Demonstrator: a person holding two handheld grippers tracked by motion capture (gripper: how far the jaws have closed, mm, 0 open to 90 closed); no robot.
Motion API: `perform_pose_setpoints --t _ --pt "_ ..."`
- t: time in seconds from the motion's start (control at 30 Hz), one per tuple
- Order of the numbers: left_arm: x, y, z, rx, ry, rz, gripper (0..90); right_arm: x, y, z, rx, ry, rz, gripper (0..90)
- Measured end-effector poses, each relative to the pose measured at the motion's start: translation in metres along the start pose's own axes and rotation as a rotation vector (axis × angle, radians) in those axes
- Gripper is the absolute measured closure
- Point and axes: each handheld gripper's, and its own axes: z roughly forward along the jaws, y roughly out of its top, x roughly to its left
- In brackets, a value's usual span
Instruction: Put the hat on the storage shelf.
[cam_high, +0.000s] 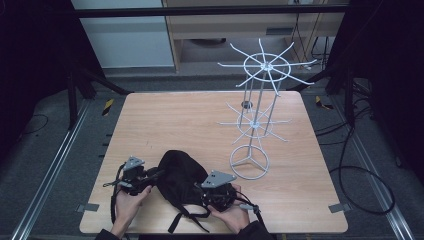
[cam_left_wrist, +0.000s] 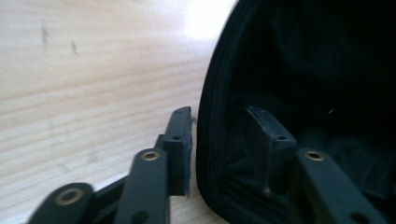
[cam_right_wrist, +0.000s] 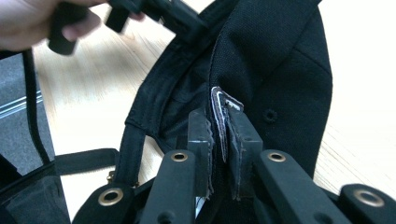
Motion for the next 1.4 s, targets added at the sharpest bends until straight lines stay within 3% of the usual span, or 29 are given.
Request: perform_pose_setpoints --t 0.1,0.27,0.47,0.7,1.03,1.27,1.4 --pt "-0.005 0.005 -0.019 -0.053 -0.02 0.0 54.9 -0.001 0.0 -0.001 0.0 -0.003 0.007 80.9" --pt "-0.018 0.012 -0.029 -0.097 -0.071 0.018 51.9 -0.001 -0.001 -0.001 0.0 0.0 0.013 79.8" --pt "-0.04 0.022 -0.032 -0.11 -0.132 0.035 46.4 -0.001 -0.002 -0.002 -0.002 0.003 0.016 78.6" --pt "-0.066 0.031 -0.02 -0.091 -0.177 0.059 42.8 0.0 -0.002 -0.002 -0.003 0.003 0.013 77.4" --pt "-0.09 0.04 0.003 -0.039 -0.193 0.079 39.7 0.001 -0.003 -0.001 -0.003 0.004 0.005 75.9" --pt "-0.094 0.04 0.019 0.004 -0.171 0.074 43.9 0.003 -0.003 -0.001 -0.01 0.014 -0.011 75.1" --pt "-0.093 0.037 0.023 0.016 -0.175 0.065 55.7 0.005 -0.003 -0.001 -0.01 0.023 -0.021 74.2"
